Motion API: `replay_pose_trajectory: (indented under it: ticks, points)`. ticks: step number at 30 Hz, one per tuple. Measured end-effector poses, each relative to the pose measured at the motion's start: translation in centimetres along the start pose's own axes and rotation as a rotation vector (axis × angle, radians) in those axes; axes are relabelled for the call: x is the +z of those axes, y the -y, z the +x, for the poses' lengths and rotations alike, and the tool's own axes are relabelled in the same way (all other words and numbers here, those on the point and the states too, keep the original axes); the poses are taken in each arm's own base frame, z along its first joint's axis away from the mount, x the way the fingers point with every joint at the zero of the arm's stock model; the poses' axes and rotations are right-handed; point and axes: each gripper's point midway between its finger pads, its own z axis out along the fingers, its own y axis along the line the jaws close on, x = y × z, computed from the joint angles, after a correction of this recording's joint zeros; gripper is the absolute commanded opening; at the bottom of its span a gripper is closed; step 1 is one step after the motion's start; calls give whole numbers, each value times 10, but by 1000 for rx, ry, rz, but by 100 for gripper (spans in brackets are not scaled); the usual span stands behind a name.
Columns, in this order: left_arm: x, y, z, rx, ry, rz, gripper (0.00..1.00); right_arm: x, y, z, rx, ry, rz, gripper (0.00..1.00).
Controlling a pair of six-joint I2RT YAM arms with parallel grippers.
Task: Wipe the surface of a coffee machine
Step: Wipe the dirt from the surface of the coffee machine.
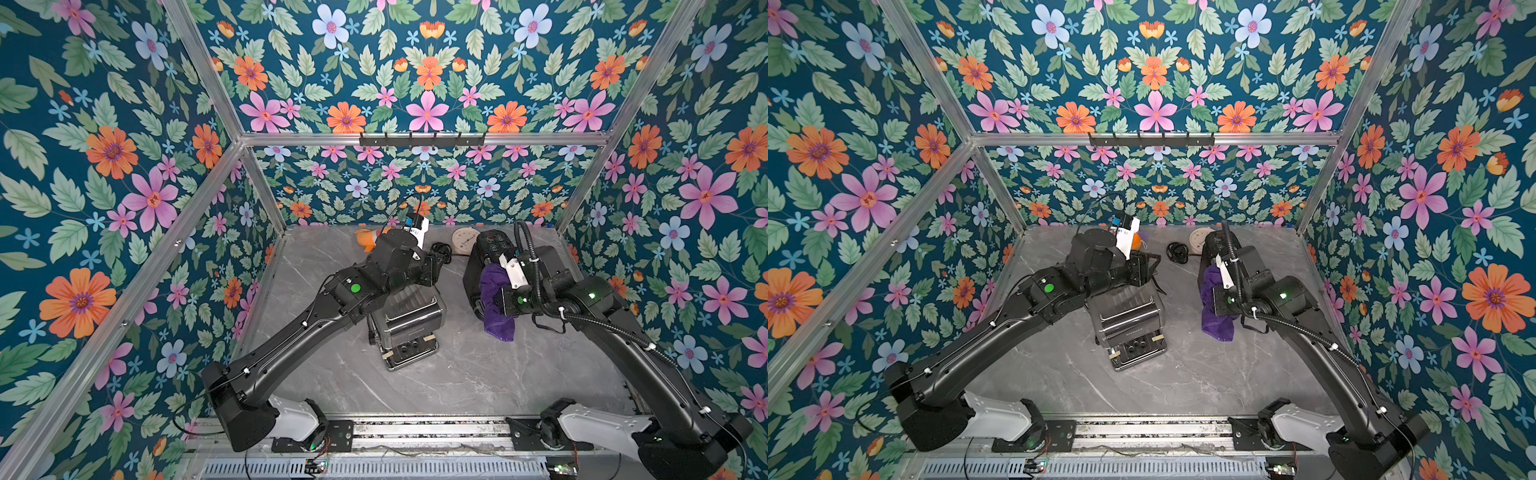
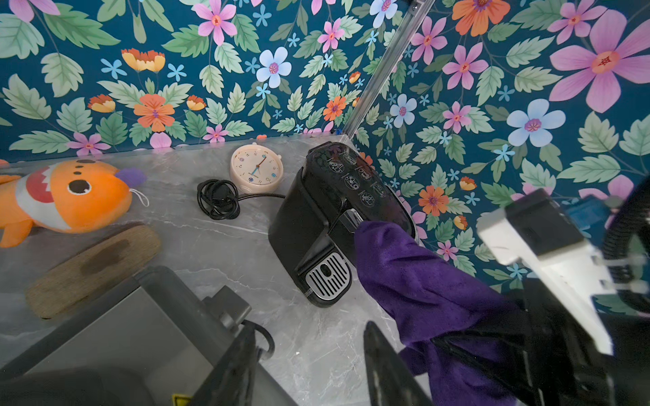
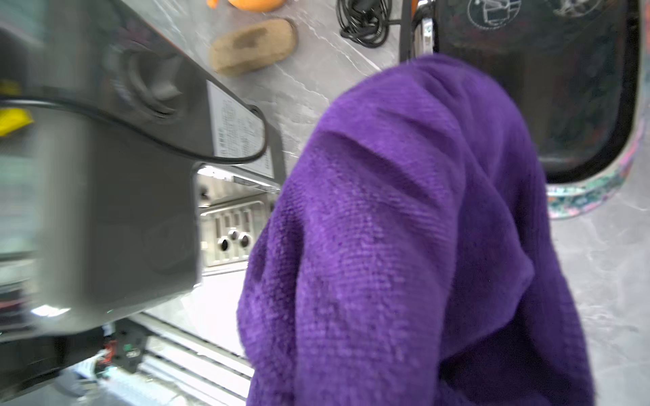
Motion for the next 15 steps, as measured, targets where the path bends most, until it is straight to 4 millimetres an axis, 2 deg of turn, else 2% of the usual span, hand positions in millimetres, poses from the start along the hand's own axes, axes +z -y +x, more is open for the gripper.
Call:
replay_pose_trajectory:
  ticks: [7, 11, 15]
  points:
    - [11, 12, -5, -2, -3, 46, 50, -37, -1, -17, 39, 111, -7, 0]
    - [21, 17, -7, -1, -12, 62, 50, -45, 18, -21, 106, 128, 49, 0]
    - [31, 25, -12, 0, -18, 85, 50, -43, 42, -15, 213, 127, 68, 0]
